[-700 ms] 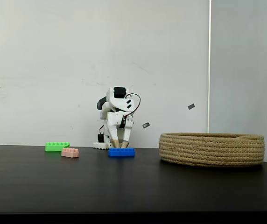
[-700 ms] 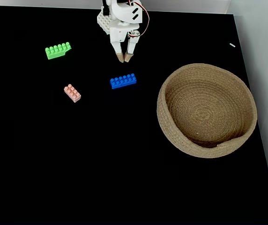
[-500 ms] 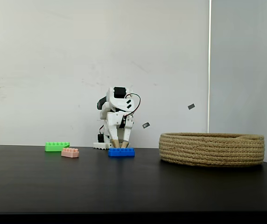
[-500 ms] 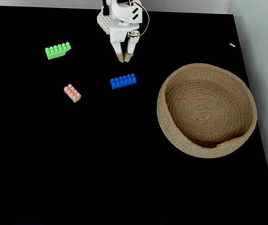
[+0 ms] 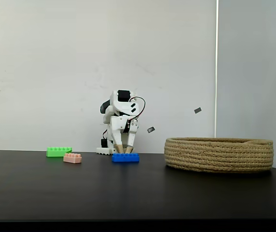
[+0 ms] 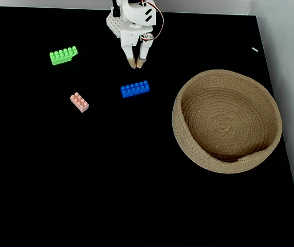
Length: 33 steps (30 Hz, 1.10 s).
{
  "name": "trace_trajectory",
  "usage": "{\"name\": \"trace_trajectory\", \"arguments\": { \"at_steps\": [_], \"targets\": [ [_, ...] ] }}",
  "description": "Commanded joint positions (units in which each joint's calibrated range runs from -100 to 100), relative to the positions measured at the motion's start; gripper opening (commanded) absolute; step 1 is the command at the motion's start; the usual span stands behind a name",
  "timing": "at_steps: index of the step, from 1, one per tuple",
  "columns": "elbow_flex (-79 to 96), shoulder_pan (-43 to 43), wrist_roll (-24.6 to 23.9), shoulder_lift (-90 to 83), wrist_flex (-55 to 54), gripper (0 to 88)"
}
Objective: Place the lego blocks in the tray
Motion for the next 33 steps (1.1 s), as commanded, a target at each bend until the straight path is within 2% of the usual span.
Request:
{"name": "trace_trajectory", "arguments": {
  "at_steps": [1, 27, 33],
  "targets": [
    [0.8, -0.54, 0.15, -0.49, 0.11, 1.9],
    [0.8, -0.54, 0.15, -0.49, 0.11, 1.9],
    [0.8, -6.97, -0.34, -0.49, 0.11, 1.9]
  ]
}}
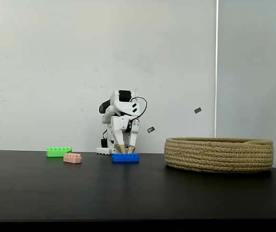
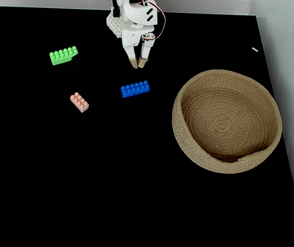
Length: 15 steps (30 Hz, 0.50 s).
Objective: Place the lego blocks in the tray
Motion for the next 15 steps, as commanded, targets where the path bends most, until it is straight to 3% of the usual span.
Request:
{"name": "trace_trajectory", "arguments": {
  "at_steps": [1, 5, 15],
  "targets": [
    [0.8, -3.06, -0.49, -0.49, 0.11, 1.9],
    [0.8, 0.65, -4.4, -0.49, 0.11, 4.1],
    [0.8, 2.46, -8.06, -0.49, -2.88, 5.0]
  ]
}}
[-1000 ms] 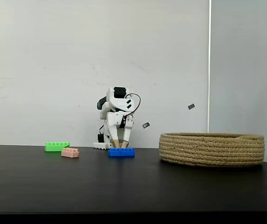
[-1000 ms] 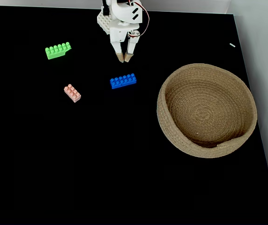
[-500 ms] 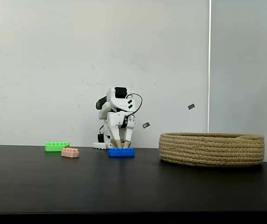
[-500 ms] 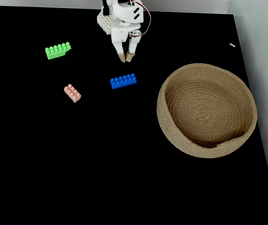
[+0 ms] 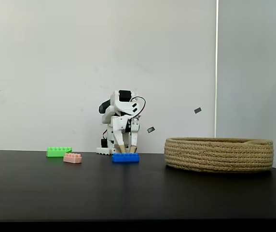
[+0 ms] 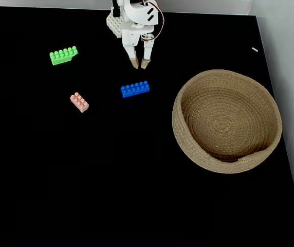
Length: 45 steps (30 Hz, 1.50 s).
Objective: Place the lego blocks in the tray
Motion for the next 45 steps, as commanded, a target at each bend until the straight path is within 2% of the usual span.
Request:
{"name": "trace_trajectory", "arguments": {
  "at_steps": [1, 3, 5, 6, 11, 14, 17, 21, 23, 26, 30, 34, 39, 45],
  "targets": [
    [0.8, 1.66, -1.66, -0.49, -2.01, 5.0],
    [0.8, 4.21, -2.3, -0.41, -4.25, 5.8],
    [0.8, 4.05, -7.67, 0.79, -11.09, 4.2],
    [0.8, 3.72, -10.31, 2.26, -17.17, 0.5],
    [0.7, 2.98, -21.05, 17.48, -54.32, 0.3],
    [-2.4, 4.62, -25.89, 25.13, -61.98, 1.1],
    [-7.96, 5.61, -30.82, 29.6, -60.73, 4.1],
    [-23.28, 5.61, -39.66, 33.81, -39.57, 17.7],
    [-30.94, 5.45, -42.88, 37.08, -30.41, 19.3],
    [-39.61, 5.86, -47.67, 42.67, -22.08, 28.9],
    [-45.17, 6.27, -51.14, 48.52, -14.33, 34.4],
    [-42.07, 5.86, -52.5, 51.96, -14.25, 35.6],
    [-34.86, 4.54, -53.58, 56.94, -21.58, 36.7],
    [-33.95, 5.45, -54.02, 60.21, -22.83, 39.4]
  ]
}}
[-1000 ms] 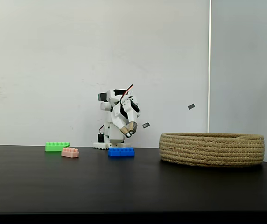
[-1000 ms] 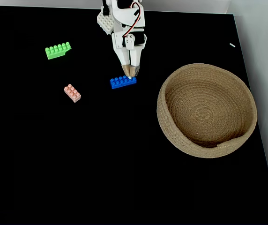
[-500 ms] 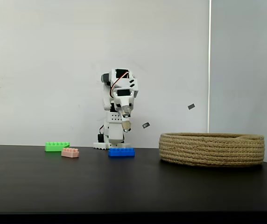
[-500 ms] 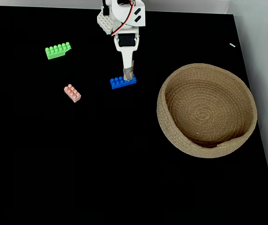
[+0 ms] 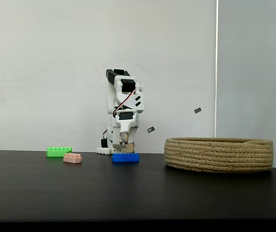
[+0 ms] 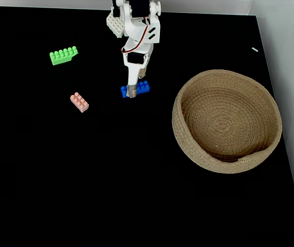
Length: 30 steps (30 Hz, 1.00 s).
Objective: Place the lego blocks in the tray
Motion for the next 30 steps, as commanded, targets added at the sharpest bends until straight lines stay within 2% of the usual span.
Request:
{"name": "trace_trajectory", "arguments": {
  "at_steps": [1, 6, 11, 14, 15, 17, 18, 26, 30],
  "targets": [
    [-0.27, 1.13, -0.15, 0.84, -2.23, 39.0],
    [2.29, 1.46, 0.68, 2.82, -6.4, 30.3],
    [4.2, 0.56, 1.37, 2.82, -6.81, 30.7],
    [5.11, -0.76, 1.66, 2.13, -7.64, 16.7],
    [5.02, -0.76, 1.66, 2.39, -7.73, 4.1],
    [4.47, -0.68, 1.12, 3.08, -7.73, 3.3],
    [4.2, -0.43, 1.42, 3.51, -7.89, 0.0],
    [2.92, -1.09, 1.71, -2.68, -7.64, 0.0],
    [-8.48, -3.73, 0.34, -8.36, 6.27, 0.0]
  ]
}}
